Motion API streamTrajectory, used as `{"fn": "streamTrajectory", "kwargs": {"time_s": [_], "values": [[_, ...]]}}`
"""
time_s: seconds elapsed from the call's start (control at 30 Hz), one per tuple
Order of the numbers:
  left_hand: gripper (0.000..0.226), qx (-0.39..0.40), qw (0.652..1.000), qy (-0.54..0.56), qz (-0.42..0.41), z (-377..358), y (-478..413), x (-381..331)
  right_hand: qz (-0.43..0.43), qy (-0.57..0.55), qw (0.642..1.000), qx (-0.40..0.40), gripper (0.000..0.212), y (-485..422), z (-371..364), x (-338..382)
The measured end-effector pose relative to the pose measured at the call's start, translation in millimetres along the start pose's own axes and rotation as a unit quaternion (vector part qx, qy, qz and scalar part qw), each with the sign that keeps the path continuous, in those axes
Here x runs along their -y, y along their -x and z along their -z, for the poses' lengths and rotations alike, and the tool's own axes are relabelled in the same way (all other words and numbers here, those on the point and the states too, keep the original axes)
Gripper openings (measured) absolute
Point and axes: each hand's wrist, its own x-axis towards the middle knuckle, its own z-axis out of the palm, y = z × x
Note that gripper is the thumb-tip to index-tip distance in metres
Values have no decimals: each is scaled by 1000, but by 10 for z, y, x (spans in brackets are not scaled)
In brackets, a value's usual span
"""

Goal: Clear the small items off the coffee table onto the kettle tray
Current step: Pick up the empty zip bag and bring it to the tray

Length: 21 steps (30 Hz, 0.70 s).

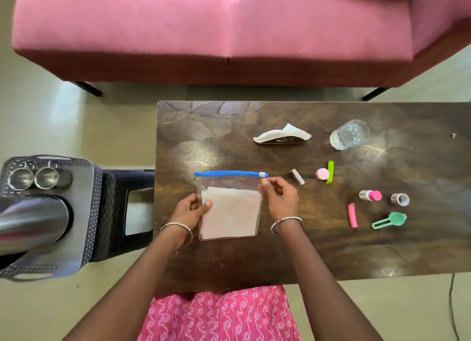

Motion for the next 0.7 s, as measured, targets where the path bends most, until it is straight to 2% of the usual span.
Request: {"fn": "streamTrajectory", "kwargs": {"time_s": [0.17, 0.3, 0.37, 0.43, 0.5, 0.57, 0.7], "values": [[17, -6, 998, -23, -50, -31, 372, -251, 94, -34, 995, -10, 6, 325, 153, 431], [43, -49, 977, -126, -165, -78, 813, -574, 161, -26, 987, 1, 14, 776, 283, 789], [60, -64, 947, -197, -246, -115, 1132, -789, 204, -5, 979, -3, 12, 1050, 354, 949], [68, -89, 897, -254, -352, -159, 1461, -996, 270, 28, 962, -14, 11, 1294, 431, 1075], [58, -107, 838, -293, -447, -208, 1828, -1191, 338, 60, 939, -34, 9, 1519, 510, 1187], [38, -105, 799, -302, -510, -255, 2159, -1349, 394, 90, 913, -55, 8, 1700, 566, 1282], [27, -89, 764, -316, -555, -326, 2605, -1482, 483, 143, 861, -68, 12, 2020, 622, 1448]]}}
